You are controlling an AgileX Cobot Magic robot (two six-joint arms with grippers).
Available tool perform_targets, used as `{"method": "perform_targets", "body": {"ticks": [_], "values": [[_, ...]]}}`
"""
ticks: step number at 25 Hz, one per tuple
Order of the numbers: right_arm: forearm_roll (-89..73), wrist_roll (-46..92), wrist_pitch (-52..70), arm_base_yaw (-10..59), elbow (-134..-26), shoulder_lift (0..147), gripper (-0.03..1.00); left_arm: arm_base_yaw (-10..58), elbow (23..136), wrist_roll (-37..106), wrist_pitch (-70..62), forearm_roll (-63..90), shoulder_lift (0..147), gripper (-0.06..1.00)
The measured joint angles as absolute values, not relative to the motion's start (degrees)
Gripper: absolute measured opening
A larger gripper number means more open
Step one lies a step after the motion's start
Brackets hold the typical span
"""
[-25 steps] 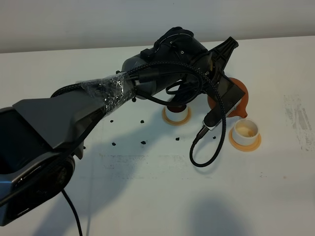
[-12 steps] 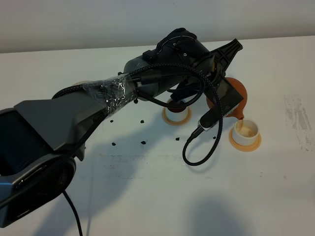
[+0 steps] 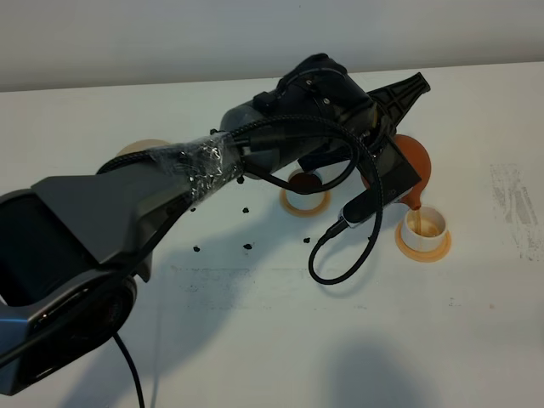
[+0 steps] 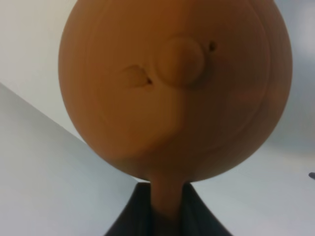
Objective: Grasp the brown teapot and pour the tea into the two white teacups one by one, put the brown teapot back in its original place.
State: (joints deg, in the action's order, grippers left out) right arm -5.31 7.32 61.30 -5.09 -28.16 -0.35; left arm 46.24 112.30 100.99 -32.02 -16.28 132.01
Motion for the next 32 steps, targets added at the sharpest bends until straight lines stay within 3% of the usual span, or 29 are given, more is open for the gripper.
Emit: {"method": "perform_targets", "body": {"ticks": [32], "values": [[-5.3,7.3,61.3,-5.1,-28.2,-0.4,0.51,46.6,112.3,104.0,-24.6,-20.2,133.5,0.10]]}}
